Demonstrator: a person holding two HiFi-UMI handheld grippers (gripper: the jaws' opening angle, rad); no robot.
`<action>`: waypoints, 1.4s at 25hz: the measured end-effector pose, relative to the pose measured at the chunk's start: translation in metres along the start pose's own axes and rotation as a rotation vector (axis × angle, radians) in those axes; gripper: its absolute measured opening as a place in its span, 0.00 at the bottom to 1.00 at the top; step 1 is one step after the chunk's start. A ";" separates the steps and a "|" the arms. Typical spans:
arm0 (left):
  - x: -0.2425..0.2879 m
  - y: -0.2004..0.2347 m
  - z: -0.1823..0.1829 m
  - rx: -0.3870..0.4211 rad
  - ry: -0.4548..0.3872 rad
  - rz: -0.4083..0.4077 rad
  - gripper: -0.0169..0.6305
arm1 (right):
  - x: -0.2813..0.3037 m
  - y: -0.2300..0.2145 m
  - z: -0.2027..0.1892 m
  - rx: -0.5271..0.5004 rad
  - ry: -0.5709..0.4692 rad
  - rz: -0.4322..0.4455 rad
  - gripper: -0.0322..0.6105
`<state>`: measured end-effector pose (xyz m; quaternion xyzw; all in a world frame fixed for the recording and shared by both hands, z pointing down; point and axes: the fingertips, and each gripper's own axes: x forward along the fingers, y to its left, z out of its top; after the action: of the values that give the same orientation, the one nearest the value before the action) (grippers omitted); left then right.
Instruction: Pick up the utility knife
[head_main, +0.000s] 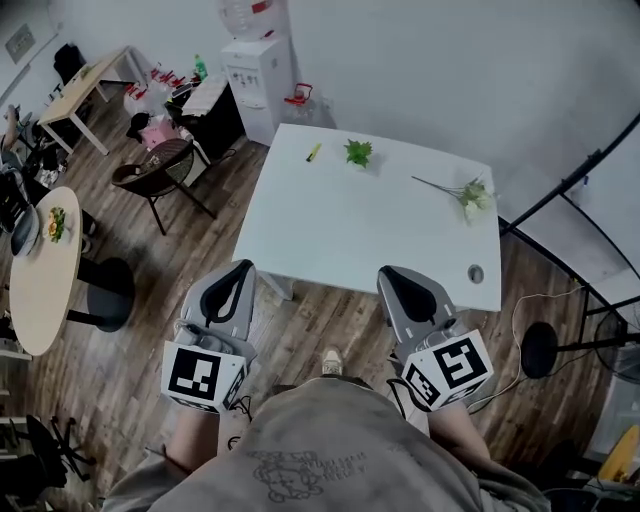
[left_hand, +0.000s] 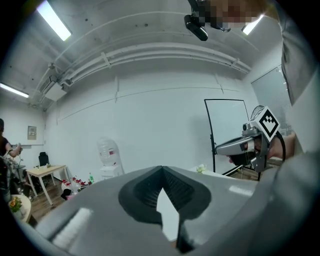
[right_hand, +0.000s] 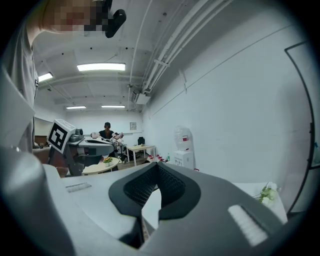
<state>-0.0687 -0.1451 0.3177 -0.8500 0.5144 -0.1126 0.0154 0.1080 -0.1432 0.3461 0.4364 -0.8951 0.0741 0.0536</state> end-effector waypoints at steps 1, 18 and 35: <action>0.006 0.002 0.004 -0.001 -0.010 0.009 0.03 | 0.004 -0.006 0.001 -0.002 0.001 0.004 0.10; 0.065 0.047 0.033 -0.022 -0.062 0.132 0.33 | 0.051 -0.062 0.008 0.019 0.020 0.010 0.10; 0.145 0.135 0.024 -0.024 -0.065 0.074 0.34 | 0.152 -0.089 0.024 -0.004 0.055 -0.039 0.10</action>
<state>-0.1163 -0.3376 0.3003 -0.8336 0.5462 -0.0783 0.0261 0.0842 -0.3187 0.3541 0.4516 -0.8847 0.0830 0.0804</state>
